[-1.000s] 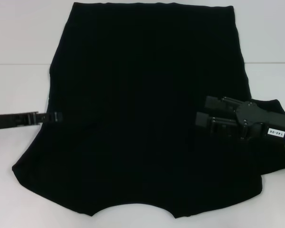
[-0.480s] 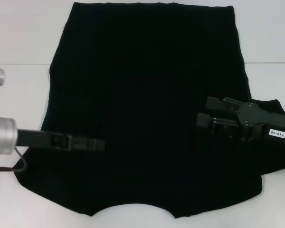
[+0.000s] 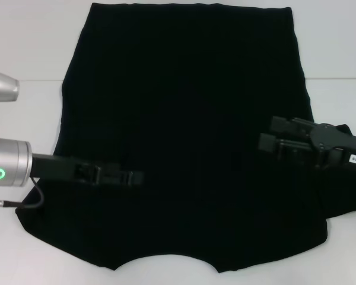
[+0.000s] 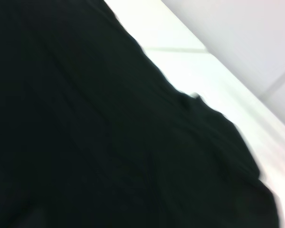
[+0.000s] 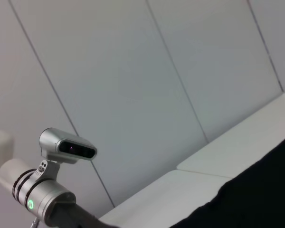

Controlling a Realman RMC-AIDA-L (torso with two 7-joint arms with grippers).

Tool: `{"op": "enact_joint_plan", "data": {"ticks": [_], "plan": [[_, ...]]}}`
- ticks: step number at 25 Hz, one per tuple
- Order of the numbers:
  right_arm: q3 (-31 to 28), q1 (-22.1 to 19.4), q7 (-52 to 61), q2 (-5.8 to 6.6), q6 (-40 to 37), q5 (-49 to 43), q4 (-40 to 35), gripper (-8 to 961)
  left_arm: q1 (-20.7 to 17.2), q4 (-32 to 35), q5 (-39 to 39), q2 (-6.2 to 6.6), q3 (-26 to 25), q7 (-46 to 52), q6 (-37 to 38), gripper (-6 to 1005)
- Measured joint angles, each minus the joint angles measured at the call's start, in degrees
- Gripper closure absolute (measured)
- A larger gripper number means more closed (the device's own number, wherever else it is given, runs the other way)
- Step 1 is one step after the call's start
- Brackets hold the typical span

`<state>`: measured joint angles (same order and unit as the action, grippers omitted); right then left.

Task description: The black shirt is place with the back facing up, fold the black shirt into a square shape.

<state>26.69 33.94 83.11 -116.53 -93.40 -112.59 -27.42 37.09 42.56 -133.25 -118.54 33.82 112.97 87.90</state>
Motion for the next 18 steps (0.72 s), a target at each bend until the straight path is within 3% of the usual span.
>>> {"op": "enact_joint_plan", "data": {"ticks": [5,13,18], "plan": [[-1.35,-1.02,5.68,1.79,1.57,-0.1,-0.45,45,-0.54,-0.02,3.02,-0.14,-0.74,-2.01,-3.13,79],[-0.17,-2.47,31.57,8.57,3.2,-9.19,-4.78,48,-2.91,-2.79,18.56,-1.46,-0.83,-22.44,4.73,79],[-0.26,-4.02,43.57,11.34,2.17,-14.1,-9.33,47,-3.77,-5.88,21.08,-3.02,0.11,-36.77,4.73,80]]}}
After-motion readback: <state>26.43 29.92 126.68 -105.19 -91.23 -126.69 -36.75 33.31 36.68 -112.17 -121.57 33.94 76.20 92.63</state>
